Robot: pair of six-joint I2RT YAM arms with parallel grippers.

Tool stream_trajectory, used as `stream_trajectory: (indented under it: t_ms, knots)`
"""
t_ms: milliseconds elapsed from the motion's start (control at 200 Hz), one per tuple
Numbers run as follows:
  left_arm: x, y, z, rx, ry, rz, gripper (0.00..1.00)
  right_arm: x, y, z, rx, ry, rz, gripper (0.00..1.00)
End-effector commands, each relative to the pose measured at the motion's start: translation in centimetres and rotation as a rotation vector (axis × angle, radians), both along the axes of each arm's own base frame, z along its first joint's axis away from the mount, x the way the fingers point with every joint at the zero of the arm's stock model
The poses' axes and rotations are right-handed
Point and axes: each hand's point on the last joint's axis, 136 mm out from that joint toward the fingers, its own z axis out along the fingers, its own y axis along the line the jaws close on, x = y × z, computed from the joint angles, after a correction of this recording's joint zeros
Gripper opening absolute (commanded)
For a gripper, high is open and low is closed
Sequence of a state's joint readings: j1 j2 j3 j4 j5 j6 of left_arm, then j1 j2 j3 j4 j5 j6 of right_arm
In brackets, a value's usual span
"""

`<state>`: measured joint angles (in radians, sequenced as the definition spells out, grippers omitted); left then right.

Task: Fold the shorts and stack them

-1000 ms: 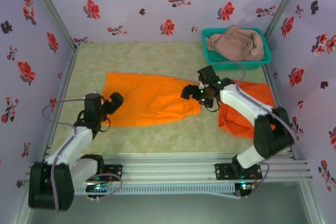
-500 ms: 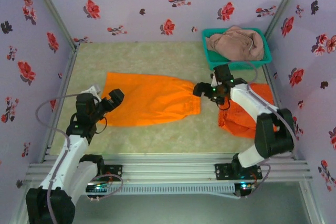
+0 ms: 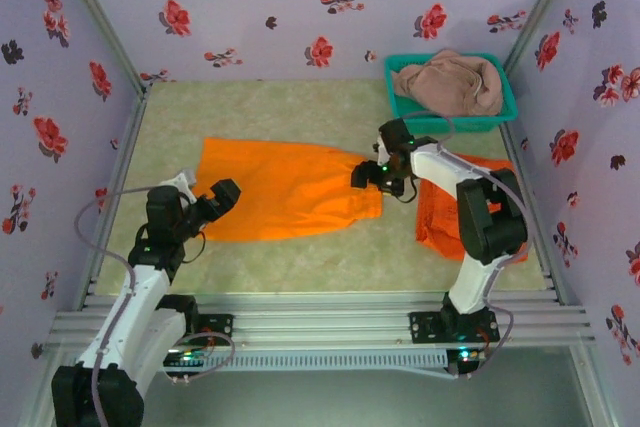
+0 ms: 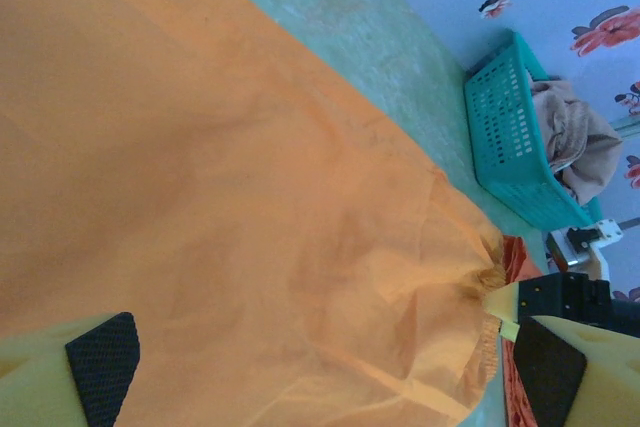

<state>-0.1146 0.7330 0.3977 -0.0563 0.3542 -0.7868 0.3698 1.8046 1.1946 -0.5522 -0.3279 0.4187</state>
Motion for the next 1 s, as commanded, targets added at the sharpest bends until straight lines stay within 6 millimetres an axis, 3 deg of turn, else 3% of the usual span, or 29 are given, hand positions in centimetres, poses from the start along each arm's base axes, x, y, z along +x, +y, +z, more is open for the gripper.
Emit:
stream_trajectory:
  t_ms: [0,250,385,515,620,740,865,995]
  knots:
    - [-0.1,-0.2,0.5,-0.026,-0.022,-0.010,0.99,0.3,0.1,-0.9,-0.054,0.017,0.008,0.78]
    - [0.0,-0.3,0.9,-0.034,-0.033,-0.012,0.99,-0.4,0.8,-3.7,-0.111,0.066,0.034,0.75]
    - [-0.1,-0.2,0.7,-0.036,-0.034,-0.010,0.99,-0.6,0.6,-5.0,-0.135,0.101,0.027,0.67]
    - [-0.3,-0.2,0.9,-0.033,-0.038,-0.010,0.99,-0.8,0.9,-5.8,-0.143,0.111,0.038,0.53]
    - [-0.3,0.0,1.4,-0.026,-0.052,0.000,0.99,-0.8,0.3,-6.1,-0.185,0.108,0.047,0.27]
    - [-0.4,0.4,2.0,-0.004,-0.066,0.017,1.00,-0.5,-1.0,-5.2,-0.266,0.079,0.062,0.08]
    - [-0.5,0.5,2.4,0.008,-0.071,0.014,0.99,0.0,-3.0,-3.0,-0.380,0.037,0.086,0.02]
    - [-0.6,0.5,2.7,0.016,-0.075,0.007,1.00,0.4,-5.2,0.8,-0.510,-0.017,0.117,0.00]
